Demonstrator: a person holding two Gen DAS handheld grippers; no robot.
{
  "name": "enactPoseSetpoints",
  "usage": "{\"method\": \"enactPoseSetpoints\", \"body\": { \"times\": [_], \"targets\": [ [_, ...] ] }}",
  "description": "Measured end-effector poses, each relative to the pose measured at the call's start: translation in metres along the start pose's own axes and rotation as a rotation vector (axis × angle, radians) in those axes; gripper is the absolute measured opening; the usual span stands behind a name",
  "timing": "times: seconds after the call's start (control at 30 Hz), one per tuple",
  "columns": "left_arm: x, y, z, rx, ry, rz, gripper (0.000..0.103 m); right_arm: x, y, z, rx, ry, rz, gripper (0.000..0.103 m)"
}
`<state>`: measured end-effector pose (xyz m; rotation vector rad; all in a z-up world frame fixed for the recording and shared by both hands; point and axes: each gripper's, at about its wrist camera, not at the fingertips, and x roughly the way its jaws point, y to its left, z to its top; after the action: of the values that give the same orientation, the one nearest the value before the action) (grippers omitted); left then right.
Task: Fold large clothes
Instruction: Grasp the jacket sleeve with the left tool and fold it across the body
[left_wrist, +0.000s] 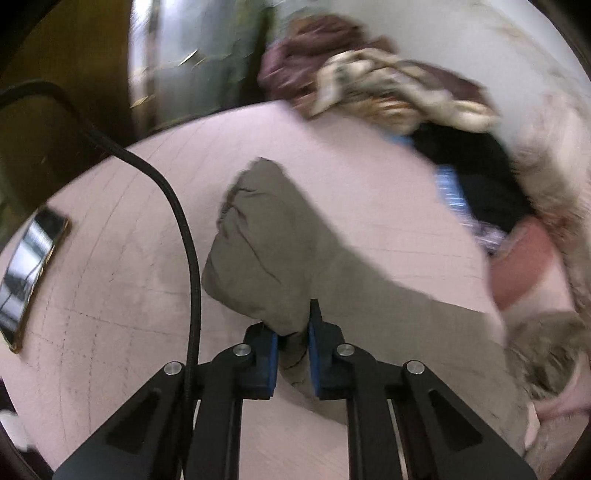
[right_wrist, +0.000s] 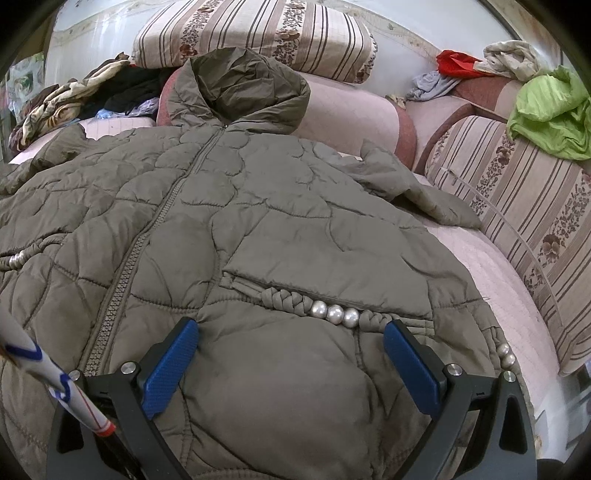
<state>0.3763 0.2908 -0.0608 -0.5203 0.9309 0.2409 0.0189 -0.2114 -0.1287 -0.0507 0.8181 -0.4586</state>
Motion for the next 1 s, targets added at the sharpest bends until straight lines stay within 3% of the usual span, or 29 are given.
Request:
{"method": "enactPoseSetpoints", "body": {
  "times": [0.2,0.33,0.4,0.57,0.63,0.7,0.83,1.0],
  "targets": [
    [-0.084,-0.100,-0.048,0.238,-0.053,-0.212,0.011,-0.001,0.000,0.000,0.006,0.009,0.001,0.102],
    [-0.112,-0.167,-0.116,0.390,0.014,-0.387,0.011,-0.001,-0.005,0.000,0.043,0.032,0.023,0.102],
    [-0.110,-0.192,-0.154,0.456,0.051,-0.428,0.012,-0.001,-0.007,0.001,0.060,0.041,0.035,0.102],
    [-0.084,-0.223,-0.244,0.630,0.160,-0.363,0.024,-0.001,-0.010,0.000,0.078,0.051,0.056,0.102],
    [-0.085,-0.219,-0.266,0.681,0.153,-0.340,0.026,-0.001,-0.012,-0.001,0.088,0.053,0.071,0.102],
    [-0.096,-0.204,-0.283,0.708,0.129,-0.352,0.036,-0.001,-0.014,-0.002,0.098,0.056,0.090,0.102],
    [-0.115,-0.167,-0.291,0.680,0.066,-0.366,0.044,-0.007,-0.017,0.004,0.082,0.073,0.158,0.101],
    [-0.125,-0.134,-0.265,0.631,-0.069,-0.202,0.047,-0.035,-0.016,0.046,0.108,0.034,0.333,0.099]
  ]
}}
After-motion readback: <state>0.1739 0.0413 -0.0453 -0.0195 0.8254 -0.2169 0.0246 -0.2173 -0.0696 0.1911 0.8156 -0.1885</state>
